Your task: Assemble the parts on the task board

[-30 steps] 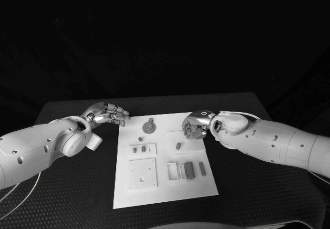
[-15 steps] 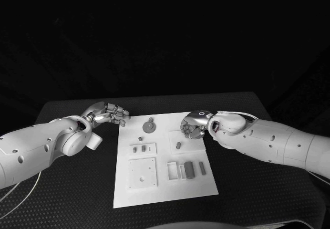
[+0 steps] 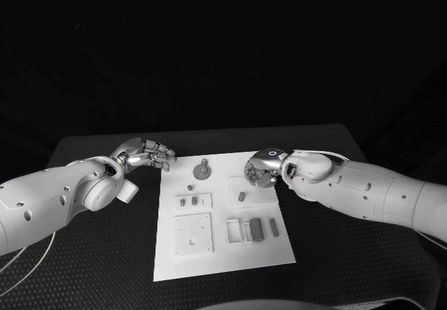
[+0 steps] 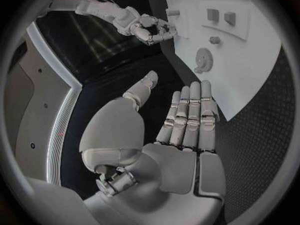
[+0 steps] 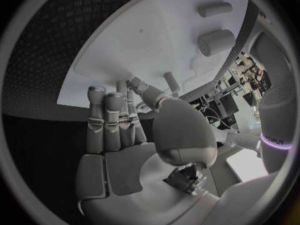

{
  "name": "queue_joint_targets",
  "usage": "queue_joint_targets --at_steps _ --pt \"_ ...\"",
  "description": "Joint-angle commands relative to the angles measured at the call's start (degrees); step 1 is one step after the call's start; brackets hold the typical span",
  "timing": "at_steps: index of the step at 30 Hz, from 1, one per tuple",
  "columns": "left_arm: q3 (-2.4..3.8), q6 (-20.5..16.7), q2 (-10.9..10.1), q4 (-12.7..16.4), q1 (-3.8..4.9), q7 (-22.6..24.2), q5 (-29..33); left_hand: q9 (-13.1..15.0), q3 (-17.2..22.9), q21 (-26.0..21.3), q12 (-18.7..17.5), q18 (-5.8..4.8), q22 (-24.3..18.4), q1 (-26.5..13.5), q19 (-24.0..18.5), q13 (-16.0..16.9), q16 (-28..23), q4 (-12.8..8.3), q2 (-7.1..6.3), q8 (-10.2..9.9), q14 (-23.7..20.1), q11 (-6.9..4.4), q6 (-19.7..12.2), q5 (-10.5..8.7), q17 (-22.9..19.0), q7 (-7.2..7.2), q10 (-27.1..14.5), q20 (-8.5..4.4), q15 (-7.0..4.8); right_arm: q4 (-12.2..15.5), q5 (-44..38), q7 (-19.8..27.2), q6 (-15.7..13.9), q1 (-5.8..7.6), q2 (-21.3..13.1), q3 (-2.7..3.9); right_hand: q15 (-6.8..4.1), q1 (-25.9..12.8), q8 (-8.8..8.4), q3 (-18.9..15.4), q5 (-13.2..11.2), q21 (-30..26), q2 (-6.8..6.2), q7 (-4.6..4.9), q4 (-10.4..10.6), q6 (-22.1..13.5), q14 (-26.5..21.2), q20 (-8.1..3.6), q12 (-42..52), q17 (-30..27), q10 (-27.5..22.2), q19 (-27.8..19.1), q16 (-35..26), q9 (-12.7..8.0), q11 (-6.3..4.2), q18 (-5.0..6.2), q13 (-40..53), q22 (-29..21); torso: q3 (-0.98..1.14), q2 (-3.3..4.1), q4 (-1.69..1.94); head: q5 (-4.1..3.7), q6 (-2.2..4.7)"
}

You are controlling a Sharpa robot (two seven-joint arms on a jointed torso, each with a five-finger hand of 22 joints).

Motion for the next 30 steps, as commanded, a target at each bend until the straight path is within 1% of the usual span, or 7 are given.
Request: queue_joint_targets --at_steps 1,6,9,13,17,19,30 --pt "0.04 0.8 0.2 0.1 0.06 0.2 0.5 -0.1 -0.3 0.2 0.1 0.88 -0.1 -0.2 0.1 -0.1 -0.4 0.0 0.53 0.3 0.3 -0.07 0.0 -0.21 0.1 0.18 0.3 0.18 0.05 -0.3 -2.0 -0.9 1.4 -0.3 0.3 -0.19 -0.1 0.1 0.08 2.1 0.2 -0.1 -1.15 0.1 0.5 0.5 0.3 -0.02 -0.6 0.1 0.6 0.5 -0.3 -0.2 0.02 3.59 0.0 0.9 0.02 0.01 -0.04 0.05 -0.04" --pt "0.04 0.9 0.2 0.1 0.06 0.1 0.5 -0.1 -0.3 0.2 0.1 0.88 -0.1 -0.2 0.1 -0.1 -0.4 0.0 0.52 0.3 0.3 -0.07 0.0 -0.21 0.1 0.17 0.3 0.19 0.06 -0.4 -2.8 -1.3 1.7 -0.3 0.5 -0.32 -0.1 -0.7 -0.02 2.3 0.2 0.0 -2.24 0.08 0.4 0.5 0.4 -0.06 -0.9 0.2 0.7 0.6 -0.3 -0.3 0.01 3.59 0.1 1.0 -0.01 0.0 0.0 0.07 -0.06" --pt "0.04 0.9 0.2 0.1 0.06 0.1 0.5 -0.1 -0.3 0.2 0.1 0.88 -0.1 -0.2 0.0 -0.1 -0.4 0.0 0.51 0.3 0.3 -0.08 0.0 -0.21 0.2 0.17 0.3 0.2 0.06 -0.4 -3.6 -1.6 1.5 -0.31 0.5 -0.5 -0.11 -0.8 -0.03 2.4 0.2 0.0 -2.43 0.07 0.4 0.5 0.4 -0.08 -1.0 0.2 0.8 0.6 -0.4 -0.4 0.01 3.59 0.1 1.0 0.01 0.01 0.01 0.08 -0.05" --pt "0.04 0.8 0.1 0.2 0.06 0.1 0.5 -0.1 -0.3 0.2 0.1 0.89 -0.1 -0.2 0.0 -0.1 -0.5 0.0 0.49 0.3 0.3 -0.08 0.0 -0.21 0.2 0.17 0.3 0.2 0.07 -0.3 -4.0 -2.0 0.2 -0.31 0.5 -0.65 -0.17 -0.5 0.01 2.9 0.2 0.0 -2.07 0.0 0.0 0.7 0.5 -0.16 -1.0 0.3 1.0 0.7 -0.4 -0.4 -0.06 3.59 0.2 1.0 -0.01 -0.01 0.0 0.09 0.01" --pt "0.04 0.8 0.2 0.2 0.06 0.1 0.5 -0.1 -0.3 0.1 0.0 0.89 -0.1 -0.2 0.0 -0.2 -0.5 0.0 0.48 0.2 0.3 -0.08 0.0 -0.21 0.2 0.18 0.3 0.21 0.08 -0.2 -4.1 -2.0 -0.7 -0.31 0.5 -0.67 -0.31 -0.3 0.2 3.4 0.2 0.1 -1.16 -0.14 -0.5 1.1 0.7 -0.21 -1.1 0.4 1.4 0.9 -0.4 -0.4 -0.2 3.59 0.4 1.1 -0.03 0.0 -0.01 0.04 0.03" --pt "0.04 0.9 0.2 0.2 0.06 0.1 0.5 -0.1 -0.3 0.1 0.0 0.89 -0.1 -0.2 0.0 -0.2 -0.5 0.0 0.48 0.2 0.3 -0.08 0.0 -0.21 0.2 0.18 0.3 0.21 0.08 -0.1 -4.0 -1.9 -1.3 -0.31 0.5 -0.67 -0.38 -0.3 0.28 3.5 0.2 0.2 -0.99 -0.2 -0.6 1.3 0.8 -0.22 -1.0 0.4 1.6 1.0 -0.4 -0.4 -0.27 3.59 0.4 1.1 -0.02 0.0 0.0 0.05 0.04" --pt "0.04 0.8 0.0 0.2 0.06 0.2 0.5 -0.1 -0.3 0.1 0.0 0.89 -0.2 -0.2 0.0 -0.2 -0.6 0.0 0.49 0.2 0.3 -0.07 0.0 -0.21 0.3 0.19 0.3 0.22 0.09 1.9 -3.3 -2.3 -5.3 -0.3 -0.8 -0.66 -1.03 -0.5 0.92 3.6 0.2 1.0 -0.98 -0.74 -0.8 2.6 1.5 -0.4 -0.8 0.8 3.2 1.8 0.0 -0.3 -0.92 3.59 1.0 1.2 -0.01 -0.01 -0.06 -0.03 0.27"
